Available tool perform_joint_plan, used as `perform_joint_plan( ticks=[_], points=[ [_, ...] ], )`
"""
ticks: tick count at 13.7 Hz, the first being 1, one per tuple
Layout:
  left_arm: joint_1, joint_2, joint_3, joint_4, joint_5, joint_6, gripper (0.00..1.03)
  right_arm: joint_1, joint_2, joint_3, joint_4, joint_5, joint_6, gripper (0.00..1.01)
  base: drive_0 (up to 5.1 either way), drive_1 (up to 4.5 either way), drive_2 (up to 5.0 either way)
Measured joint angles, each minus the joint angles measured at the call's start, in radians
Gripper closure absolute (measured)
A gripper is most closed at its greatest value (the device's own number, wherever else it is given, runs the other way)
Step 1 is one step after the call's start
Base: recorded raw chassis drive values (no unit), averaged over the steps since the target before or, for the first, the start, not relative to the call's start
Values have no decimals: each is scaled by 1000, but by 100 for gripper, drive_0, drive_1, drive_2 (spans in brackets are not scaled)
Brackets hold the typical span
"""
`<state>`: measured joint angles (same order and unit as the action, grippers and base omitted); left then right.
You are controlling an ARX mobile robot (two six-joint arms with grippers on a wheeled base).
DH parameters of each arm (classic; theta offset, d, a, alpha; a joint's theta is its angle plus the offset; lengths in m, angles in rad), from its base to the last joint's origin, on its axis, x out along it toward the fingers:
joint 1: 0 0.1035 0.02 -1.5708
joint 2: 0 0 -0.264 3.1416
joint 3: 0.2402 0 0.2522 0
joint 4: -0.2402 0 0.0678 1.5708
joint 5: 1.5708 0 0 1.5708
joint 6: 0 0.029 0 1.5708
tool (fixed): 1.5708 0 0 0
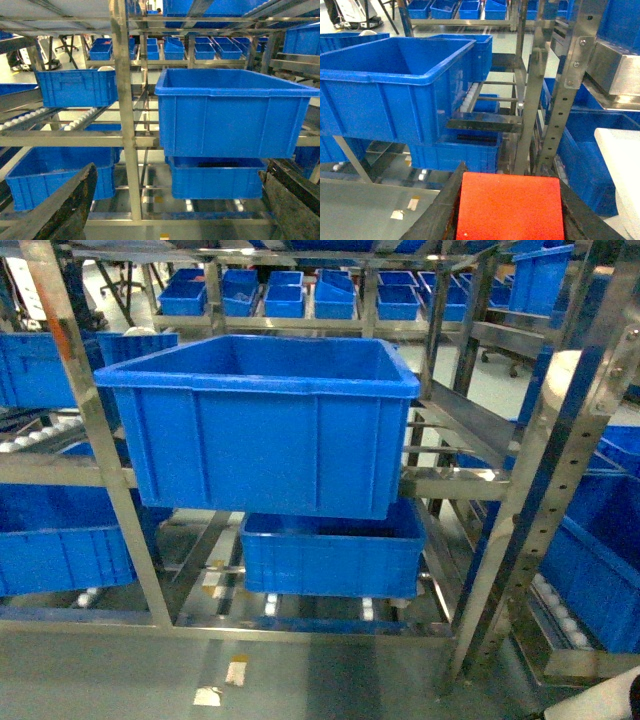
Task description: Place magnetic block on left shelf second layer
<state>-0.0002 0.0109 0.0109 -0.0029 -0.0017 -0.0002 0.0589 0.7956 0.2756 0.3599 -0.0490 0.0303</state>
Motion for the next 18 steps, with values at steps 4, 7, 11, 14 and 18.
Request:
perform_joint_plan(
  ticks=[4, 7, 11, 14, 18],
  points=[
    [0, 0, 0, -1, 1, 0, 5, 0, 1, 0, -4, 0, 0, 68, -457, 404, 10],
    [0, 0, 0, 0, 1, 0, 5, 0, 1, 0, -2, 0, 0, 68, -457, 404, 10],
    [0, 0, 0, 0, 1, 0, 5, 0, 1, 0, -2, 0, 0, 68, -457, 404, 10],
    [0, 0, 0, 0, 2, 0, 5, 0, 2, 0, -5, 0, 0, 68, -457, 404, 10],
    [-1, 0, 0, 3, 0, 0, 5, 0, 6, 2, -2, -3, 0, 68, -457, 404, 10]
  ],
)
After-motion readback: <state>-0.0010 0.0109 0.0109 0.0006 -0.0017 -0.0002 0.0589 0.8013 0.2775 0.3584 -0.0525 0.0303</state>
